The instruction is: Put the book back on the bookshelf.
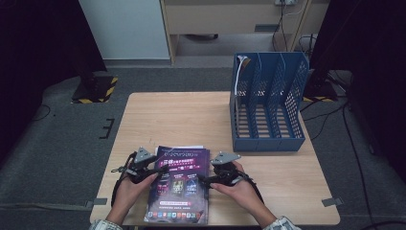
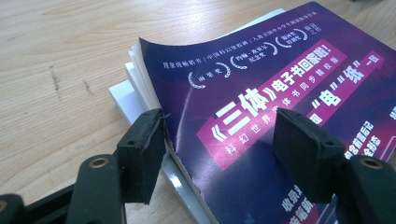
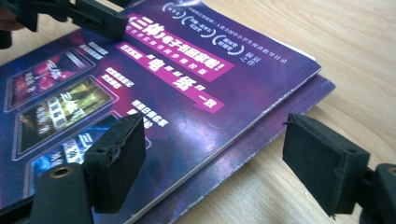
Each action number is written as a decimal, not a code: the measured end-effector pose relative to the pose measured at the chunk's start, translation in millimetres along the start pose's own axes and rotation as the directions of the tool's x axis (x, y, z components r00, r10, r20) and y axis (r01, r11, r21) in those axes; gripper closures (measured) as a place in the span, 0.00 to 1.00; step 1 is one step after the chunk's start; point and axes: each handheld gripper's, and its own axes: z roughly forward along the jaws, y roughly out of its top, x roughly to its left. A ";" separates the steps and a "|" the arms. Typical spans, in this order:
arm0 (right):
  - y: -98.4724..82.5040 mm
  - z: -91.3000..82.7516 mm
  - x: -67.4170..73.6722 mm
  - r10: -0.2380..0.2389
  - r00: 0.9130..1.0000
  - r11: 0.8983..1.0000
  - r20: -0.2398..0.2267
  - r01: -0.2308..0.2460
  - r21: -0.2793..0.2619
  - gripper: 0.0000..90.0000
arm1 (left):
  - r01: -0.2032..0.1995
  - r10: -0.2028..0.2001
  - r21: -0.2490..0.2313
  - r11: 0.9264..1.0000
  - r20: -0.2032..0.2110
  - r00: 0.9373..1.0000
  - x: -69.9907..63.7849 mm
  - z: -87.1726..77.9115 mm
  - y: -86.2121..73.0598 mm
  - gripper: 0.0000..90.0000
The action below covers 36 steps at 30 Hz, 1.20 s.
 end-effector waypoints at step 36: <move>-9.3 9.5 -19.8 0.147 0.988 0.989 -0.041 -0.146 0.032 0.09 | -0.038 0.037 0.017 0.999 0.049 0.998 -9.7 3.7 3.5 0.36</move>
